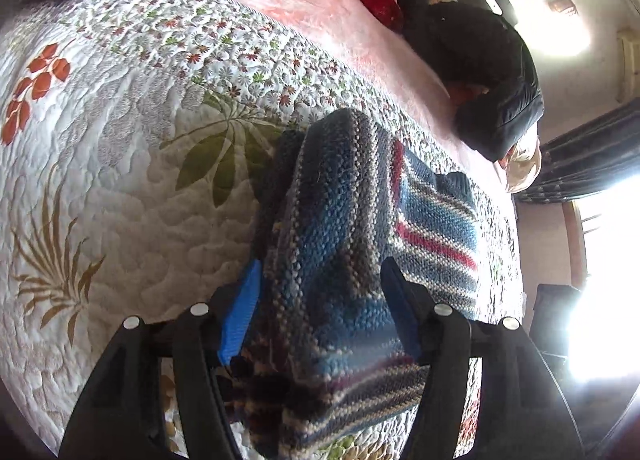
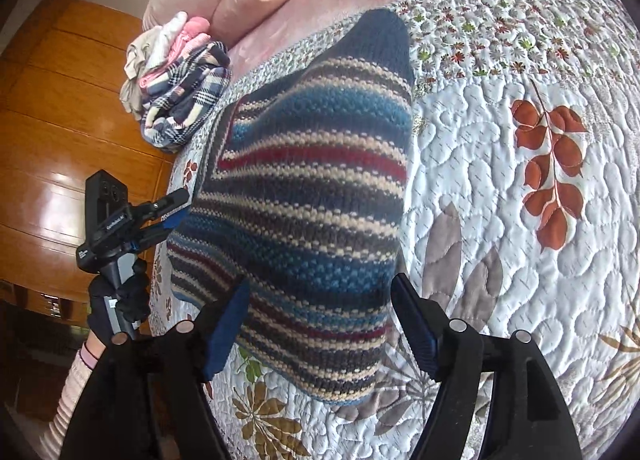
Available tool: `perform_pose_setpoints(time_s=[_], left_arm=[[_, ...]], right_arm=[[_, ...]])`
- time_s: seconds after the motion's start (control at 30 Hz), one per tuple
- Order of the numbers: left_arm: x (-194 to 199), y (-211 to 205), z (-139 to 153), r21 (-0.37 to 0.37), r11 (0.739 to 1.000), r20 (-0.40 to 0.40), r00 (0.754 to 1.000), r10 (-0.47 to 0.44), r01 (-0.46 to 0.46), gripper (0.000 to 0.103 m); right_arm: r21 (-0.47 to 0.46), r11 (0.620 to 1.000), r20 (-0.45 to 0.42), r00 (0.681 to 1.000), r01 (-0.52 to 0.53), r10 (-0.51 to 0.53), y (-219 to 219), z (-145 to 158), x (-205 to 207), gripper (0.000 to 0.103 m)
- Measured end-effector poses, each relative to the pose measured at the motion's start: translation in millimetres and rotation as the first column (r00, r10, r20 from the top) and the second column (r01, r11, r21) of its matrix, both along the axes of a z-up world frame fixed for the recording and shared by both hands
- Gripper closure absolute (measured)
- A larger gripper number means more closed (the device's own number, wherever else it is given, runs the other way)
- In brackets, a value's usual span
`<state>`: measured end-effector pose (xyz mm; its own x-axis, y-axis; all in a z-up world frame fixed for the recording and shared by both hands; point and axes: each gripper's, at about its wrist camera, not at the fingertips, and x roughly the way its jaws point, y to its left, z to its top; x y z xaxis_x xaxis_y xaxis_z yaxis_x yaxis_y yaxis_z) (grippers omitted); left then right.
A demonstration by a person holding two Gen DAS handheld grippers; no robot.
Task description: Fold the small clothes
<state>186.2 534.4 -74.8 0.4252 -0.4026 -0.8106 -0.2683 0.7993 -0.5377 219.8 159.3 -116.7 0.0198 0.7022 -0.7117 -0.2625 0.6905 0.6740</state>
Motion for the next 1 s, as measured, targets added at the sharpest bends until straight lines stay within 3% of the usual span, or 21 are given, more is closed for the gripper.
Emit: perform_pose_setpoints(time_s=[0.13, 0.3, 0.43, 0.53, 0.6, 0.7, 0.73, 0.83, 1.0], left_arm=[[16, -2, -22, -0.019, 0.997, -0.013, 0.997, -0.071, 0.071, 0.042], [25, -1, -48, -0.085, 0.989, -0.002, 0.992, -0.125, 0.124, 0.029], [23, -8, -56, -0.144, 0.979, 0.023, 0.989, -0.143, 0.145, 0.023], [22, -14, -57, -0.156, 0.972, 0.033, 0.985, -0.172, 0.175, 0.023], [21, -14, -59, -0.143, 0.977, 0.018, 0.987, -0.160, 0.161, 0.029], [18, -21, -57, -0.076, 0.983, 0.016, 0.986, -0.165, 0.165, 0.038], [16, -22, -56, -0.089, 0.983, 0.020, 0.987, -0.161, 0.162, 0.048], [9, -26, -53, -0.124, 0.983, 0.039, 0.991, -0.130, 0.134, 0.058], [-13, -48, -33, -0.181, 0.973, 0.129, 0.984, -0.123, 0.146, 0.062]], right_arm=[[0.014, 1.000, -0.033, 0.999, -0.002, 0.003, 5, -14, 12, 0.029], [0.059, 0.998, -0.067, 0.998, 0.000, 0.004, 11, -28, 18, 0.023], [0.110, 0.994, -0.098, 0.995, 0.013, -0.002, 16, -38, 24, 0.019], [0.160, 0.987, -0.145, 0.989, 0.019, 0.004, 24, -48, 29, 0.018], [0.191, 0.981, -0.168, 0.986, 0.034, -0.001, 26, -53, 32, 0.021], [0.190, 0.981, -0.143, 0.990, 0.026, 0.002, 27, -48, 31, 0.034], [0.191, 0.981, -0.134, 0.991, 0.023, 0.003, 25, -44, 30, 0.041], [0.210, 0.977, -0.120, 0.993, 0.023, 0.003, 18, -32, 27, 0.052], [0.190, 0.981, -0.041, 0.998, -0.043, 0.052, 10, 3, 11, 0.054]])
